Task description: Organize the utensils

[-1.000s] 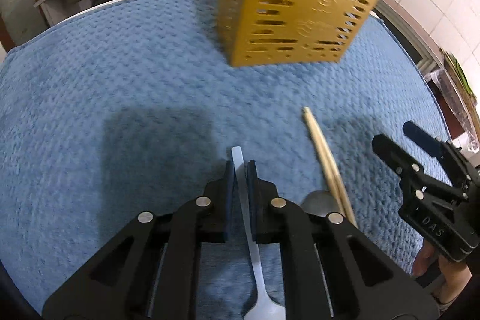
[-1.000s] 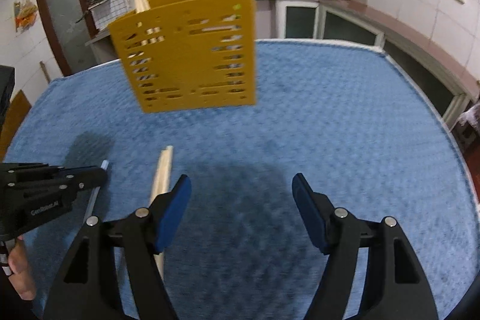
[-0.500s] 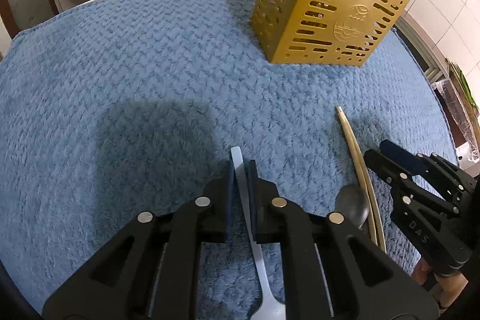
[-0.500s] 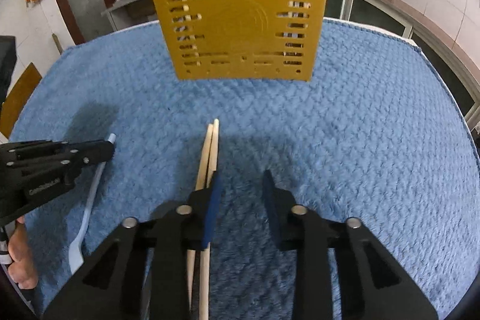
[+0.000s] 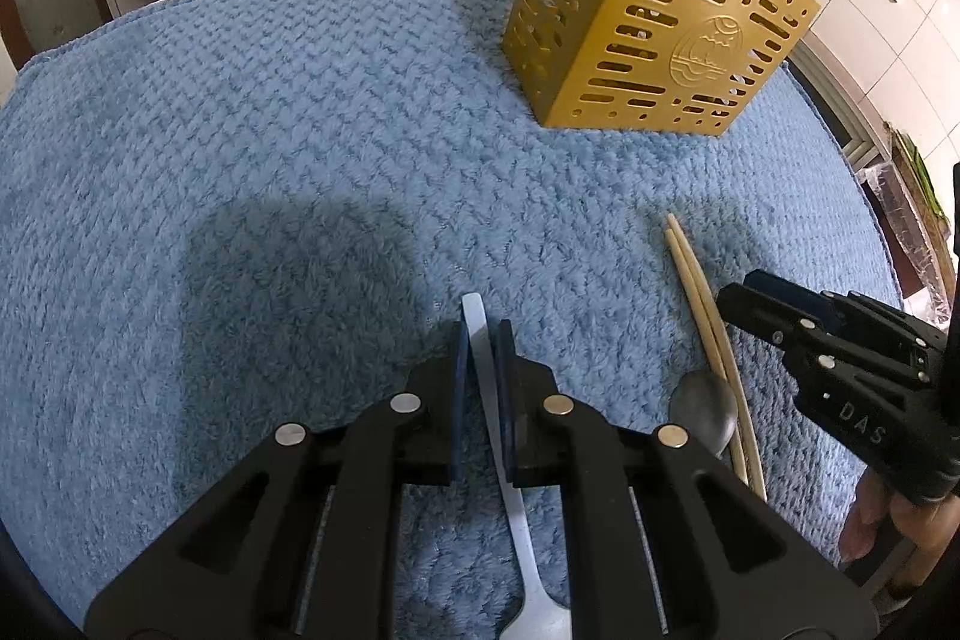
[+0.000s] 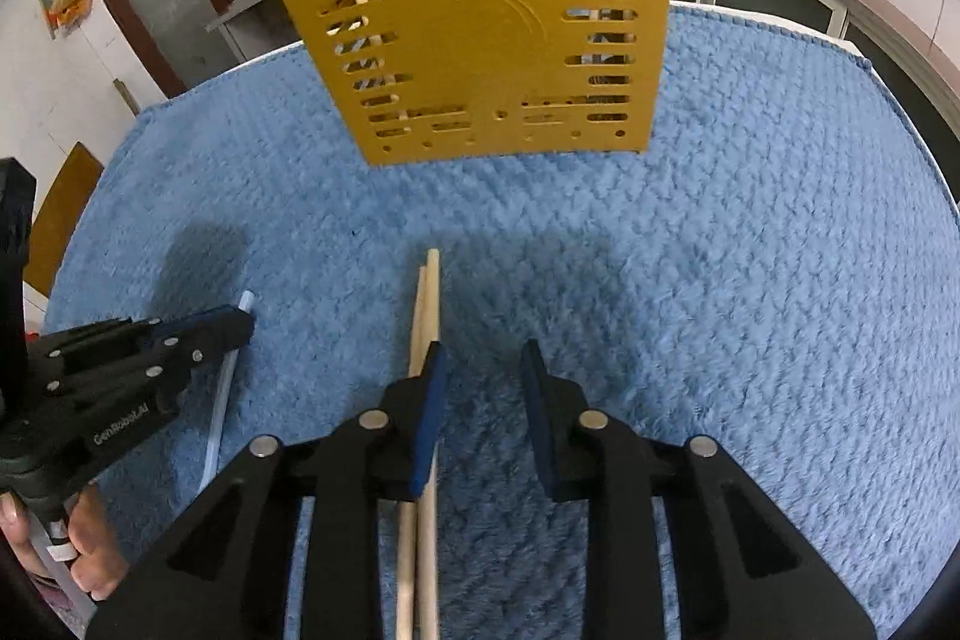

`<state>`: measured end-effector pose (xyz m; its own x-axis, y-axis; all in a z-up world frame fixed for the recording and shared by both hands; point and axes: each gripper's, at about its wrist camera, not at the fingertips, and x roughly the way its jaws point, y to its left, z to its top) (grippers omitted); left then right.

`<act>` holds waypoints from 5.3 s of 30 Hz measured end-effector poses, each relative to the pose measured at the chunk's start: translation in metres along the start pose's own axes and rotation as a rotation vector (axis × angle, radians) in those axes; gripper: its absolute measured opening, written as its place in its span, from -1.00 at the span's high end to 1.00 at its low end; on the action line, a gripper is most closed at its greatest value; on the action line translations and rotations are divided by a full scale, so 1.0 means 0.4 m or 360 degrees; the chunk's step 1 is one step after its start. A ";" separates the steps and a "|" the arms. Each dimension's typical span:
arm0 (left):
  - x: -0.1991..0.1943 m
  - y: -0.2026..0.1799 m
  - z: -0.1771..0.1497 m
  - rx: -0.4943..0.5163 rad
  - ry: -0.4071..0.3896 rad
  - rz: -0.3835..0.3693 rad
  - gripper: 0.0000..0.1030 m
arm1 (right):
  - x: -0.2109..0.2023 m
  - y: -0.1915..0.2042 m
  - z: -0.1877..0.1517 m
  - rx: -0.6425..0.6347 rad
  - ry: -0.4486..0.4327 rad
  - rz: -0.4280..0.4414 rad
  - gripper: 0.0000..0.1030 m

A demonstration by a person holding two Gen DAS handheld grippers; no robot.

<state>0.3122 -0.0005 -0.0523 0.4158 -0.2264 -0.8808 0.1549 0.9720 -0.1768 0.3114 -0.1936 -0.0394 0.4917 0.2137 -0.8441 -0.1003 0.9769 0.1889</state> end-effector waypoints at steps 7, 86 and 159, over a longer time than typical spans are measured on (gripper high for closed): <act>0.000 -0.004 -0.002 0.0001 -0.0006 0.0000 0.85 | -0.002 0.027 0.004 -0.0063 0.0008 -0.0022 0.50; -0.539 -0.221 0.376 0.0169 -0.0967 -0.0038 0.89 | -0.536 -0.125 0.386 -0.0041 -0.1263 0.0109 0.89; -0.018 -0.220 -0.131 0.0200 -0.0084 0.0091 -0.34 | -0.167 -0.275 -0.094 0.0135 -0.0424 -0.0297 -0.33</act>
<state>0.2486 -0.0810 -0.0536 0.4735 -0.1769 -0.8629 0.2389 0.9687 -0.0675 0.2568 -0.3149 -0.0226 0.7047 0.0107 -0.7094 0.0798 0.9923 0.0942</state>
